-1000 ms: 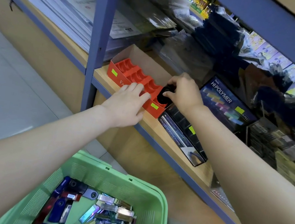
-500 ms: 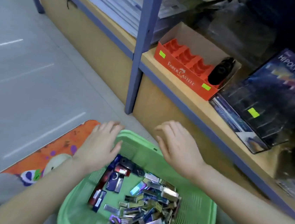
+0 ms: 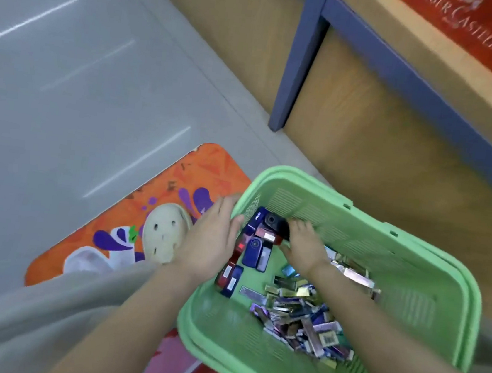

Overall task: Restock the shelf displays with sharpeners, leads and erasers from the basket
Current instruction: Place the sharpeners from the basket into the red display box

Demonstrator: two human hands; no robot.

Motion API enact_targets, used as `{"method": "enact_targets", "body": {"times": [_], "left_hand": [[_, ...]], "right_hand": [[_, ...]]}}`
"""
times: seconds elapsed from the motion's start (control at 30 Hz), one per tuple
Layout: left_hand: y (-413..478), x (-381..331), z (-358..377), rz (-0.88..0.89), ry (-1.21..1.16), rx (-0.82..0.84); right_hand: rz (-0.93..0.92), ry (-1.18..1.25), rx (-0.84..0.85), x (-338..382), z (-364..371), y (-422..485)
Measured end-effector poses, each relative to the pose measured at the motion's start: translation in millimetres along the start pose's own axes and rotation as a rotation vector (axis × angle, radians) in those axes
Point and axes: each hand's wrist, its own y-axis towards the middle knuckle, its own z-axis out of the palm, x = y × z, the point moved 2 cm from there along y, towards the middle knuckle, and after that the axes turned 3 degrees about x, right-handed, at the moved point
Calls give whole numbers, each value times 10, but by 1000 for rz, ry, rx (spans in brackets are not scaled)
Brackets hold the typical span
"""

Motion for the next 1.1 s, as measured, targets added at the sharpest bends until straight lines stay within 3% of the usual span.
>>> {"method": "enact_targets", "body": {"times": [0.17, 0.47, 0.73, 0.97, 1.1], "left_hand": [[-43, 64, 6, -30, 3, -30], [-60, 75, 24, -43, 58, -84], [-32, 126, 58, -23, 122, -112], [-27, 145, -33, -1, 177, -186], [-61, 59, -41, -12, 310, -245]], "right_hand": [[56, -150, -60, 158, 268, 99], [246, 36, 13, 296, 664, 181], [372, 574, 112, 136, 698, 156], [189, 989, -69, 278, 223, -256], [42, 1090, -62, 346, -153, -645]]}}
